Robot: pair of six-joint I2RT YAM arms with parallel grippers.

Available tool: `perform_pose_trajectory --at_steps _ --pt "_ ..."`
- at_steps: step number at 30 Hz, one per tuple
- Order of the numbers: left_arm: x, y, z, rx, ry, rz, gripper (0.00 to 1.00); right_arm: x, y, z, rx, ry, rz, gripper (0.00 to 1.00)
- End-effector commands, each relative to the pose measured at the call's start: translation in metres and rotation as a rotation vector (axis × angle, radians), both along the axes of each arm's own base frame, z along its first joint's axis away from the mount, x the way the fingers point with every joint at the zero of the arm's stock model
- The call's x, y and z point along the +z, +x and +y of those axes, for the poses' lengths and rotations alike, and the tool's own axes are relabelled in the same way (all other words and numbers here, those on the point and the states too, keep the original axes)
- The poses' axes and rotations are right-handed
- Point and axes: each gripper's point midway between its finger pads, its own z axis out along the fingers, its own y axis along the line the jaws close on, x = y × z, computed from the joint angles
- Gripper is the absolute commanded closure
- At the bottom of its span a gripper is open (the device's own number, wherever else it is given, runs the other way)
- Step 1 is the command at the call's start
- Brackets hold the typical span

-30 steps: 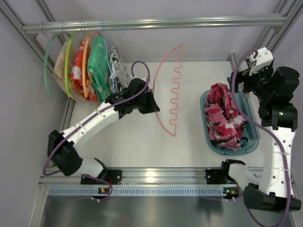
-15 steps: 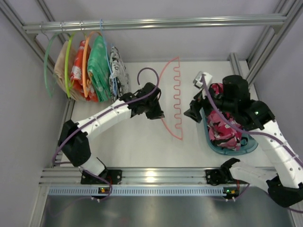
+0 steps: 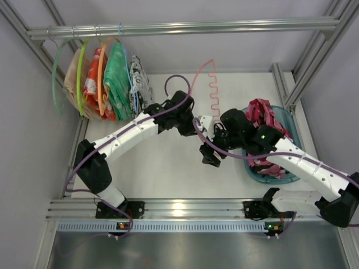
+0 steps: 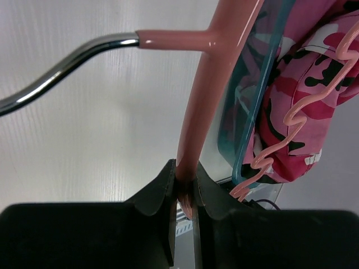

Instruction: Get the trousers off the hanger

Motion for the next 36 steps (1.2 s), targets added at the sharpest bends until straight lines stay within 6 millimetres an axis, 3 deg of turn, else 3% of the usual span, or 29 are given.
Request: perform_pose_trajectory --at_steps 1,10,13,14,19,20,23,26,28,30,31,35,36 --pt "0.028 0.006 -0.007 0.024 -0.080 -0.023 1.00 0.003 0.020 0.012 -0.028 0.022 -0.088 0.23" --pt "0.033 0.008 -0.001 0.039 -0.103 -0.013 1.00 -0.046 0.038 -0.001 -0.088 -0.098 -0.130 0.29" --pt "0.033 0.009 0.000 0.042 -0.107 -0.007 1.00 -0.053 0.043 -0.008 -0.116 -0.128 -0.154 0.38" --pt "0.033 0.009 0.000 0.045 -0.109 -0.005 1.00 -0.053 0.043 -0.009 -0.119 -0.133 -0.154 0.46" --pt "0.028 0.015 0.004 0.071 -0.103 0.018 1.00 -0.057 0.032 -0.019 -0.100 -0.148 -0.133 0.62" --pt "0.027 0.016 0.004 0.072 -0.102 0.019 1.00 -0.059 0.027 -0.019 -0.086 -0.145 -0.123 0.77" --pt "0.025 0.016 0.004 0.068 -0.098 0.018 1.00 -0.052 0.017 -0.015 -0.060 -0.094 -0.098 1.00" --pt "0.025 0.014 0.005 0.038 -0.090 0.004 0.86 -0.033 0.005 -0.003 -0.042 0.002 -0.035 1.00" --pt "0.030 0.012 0.003 -0.033 -0.088 -0.040 0.59 -0.015 -0.004 0.009 -0.011 0.081 0.026 1.00" --pt "0.034 0.010 0.004 -0.077 -0.088 -0.067 0.45 0.000 0.001 0.014 -0.053 0.151 0.076 1.00" --pt "0.038 0.010 0.005 -0.084 -0.093 -0.085 0.32 0.007 0.001 0.016 -0.053 0.185 0.092 1.00" --pt "0.068 0.015 0.019 -0.101 -0.095 -0.207 0.06 0.030 0.013 0.012 -0.139 0.312 0.152 1.00" --pt "0.073 0.015 0.020 -0.109 -0.095 -0.228 0.02 0.027 0.014 0.010 -0.149 0.315 0.171 1.00"
